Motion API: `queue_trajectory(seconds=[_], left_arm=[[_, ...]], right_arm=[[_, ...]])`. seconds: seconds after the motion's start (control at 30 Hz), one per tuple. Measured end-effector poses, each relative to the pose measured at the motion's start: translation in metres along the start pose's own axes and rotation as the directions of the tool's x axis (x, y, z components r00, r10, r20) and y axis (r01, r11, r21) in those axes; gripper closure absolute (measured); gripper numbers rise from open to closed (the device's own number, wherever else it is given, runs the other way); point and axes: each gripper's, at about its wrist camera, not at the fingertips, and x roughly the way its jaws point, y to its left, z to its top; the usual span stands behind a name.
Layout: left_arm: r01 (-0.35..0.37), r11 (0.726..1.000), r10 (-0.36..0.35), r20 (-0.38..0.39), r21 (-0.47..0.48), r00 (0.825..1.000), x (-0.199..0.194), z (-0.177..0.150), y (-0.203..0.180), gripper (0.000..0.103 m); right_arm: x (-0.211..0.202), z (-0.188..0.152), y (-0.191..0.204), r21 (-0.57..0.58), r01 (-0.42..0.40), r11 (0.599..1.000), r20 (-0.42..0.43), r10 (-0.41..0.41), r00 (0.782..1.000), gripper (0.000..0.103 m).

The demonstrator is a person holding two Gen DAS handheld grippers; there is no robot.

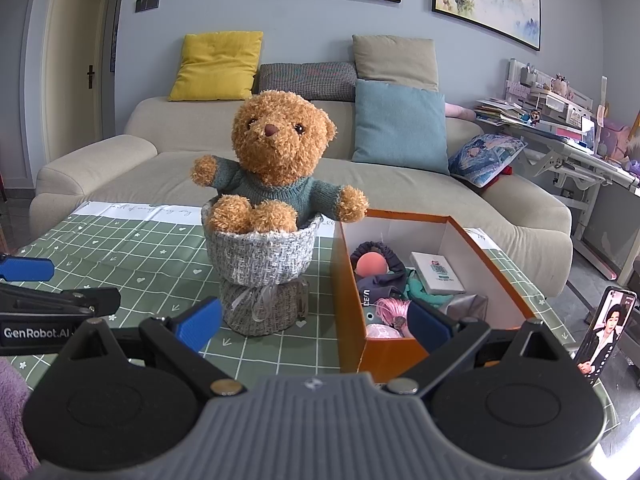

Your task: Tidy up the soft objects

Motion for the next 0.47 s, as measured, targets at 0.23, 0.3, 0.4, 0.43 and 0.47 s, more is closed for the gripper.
queue_trajectory(seconds=[0.23, 0.3, 0.4, 0.43, 0.47], left_arm=[[0.001, 1.000, -0.001, 0.001, 0.003, 1.000, -0.0002, -0.0001, -0.0004, 0.006], [0.003, 1.000, -0.003, 0.003, 0.009, 1.000, -0.0003, -0.0008, 0.0000, 0.006], [0.003, 1.000, -0.003, 0.007, 0.010, 1.000, -0.0004, -0.0006, 0.0008, 0.007], [0.003, 1.000, -0.003, 0.007, 0.009, 1.000, -0.0002, -0.0006, 0.0012, 0.006], [0.002, 1.000, -0.002, 0.007, 0.009, 1.000, -0.0001, -0.0006, 0.0015, 0.006]], right_arm=[[-0.0001, 0.0000, 0.0003, 0.000, 0.000, 1.000, -0.001, 0.000, 1.000, 0.006], [0.0001, 0.0001, 0.0001, 0.000, 0.000, 1.000, -0.001, 0.000, 1.000, 0.006], [0.0007, -0.0004, -0.0001, -0.001, -0.001, 1.000, -0.002, 0.001, 1.000, 0.006], [0.0006, -0.0006, 0.0004, -0.001, -0.002, 1.000, -0.002, 0.002, 1.000, 0.006], [0.0007, -0.0006, 0.0003, -0.001, -0.002, 1.000, -0.002, 0.002, 1.000, 0.006]])
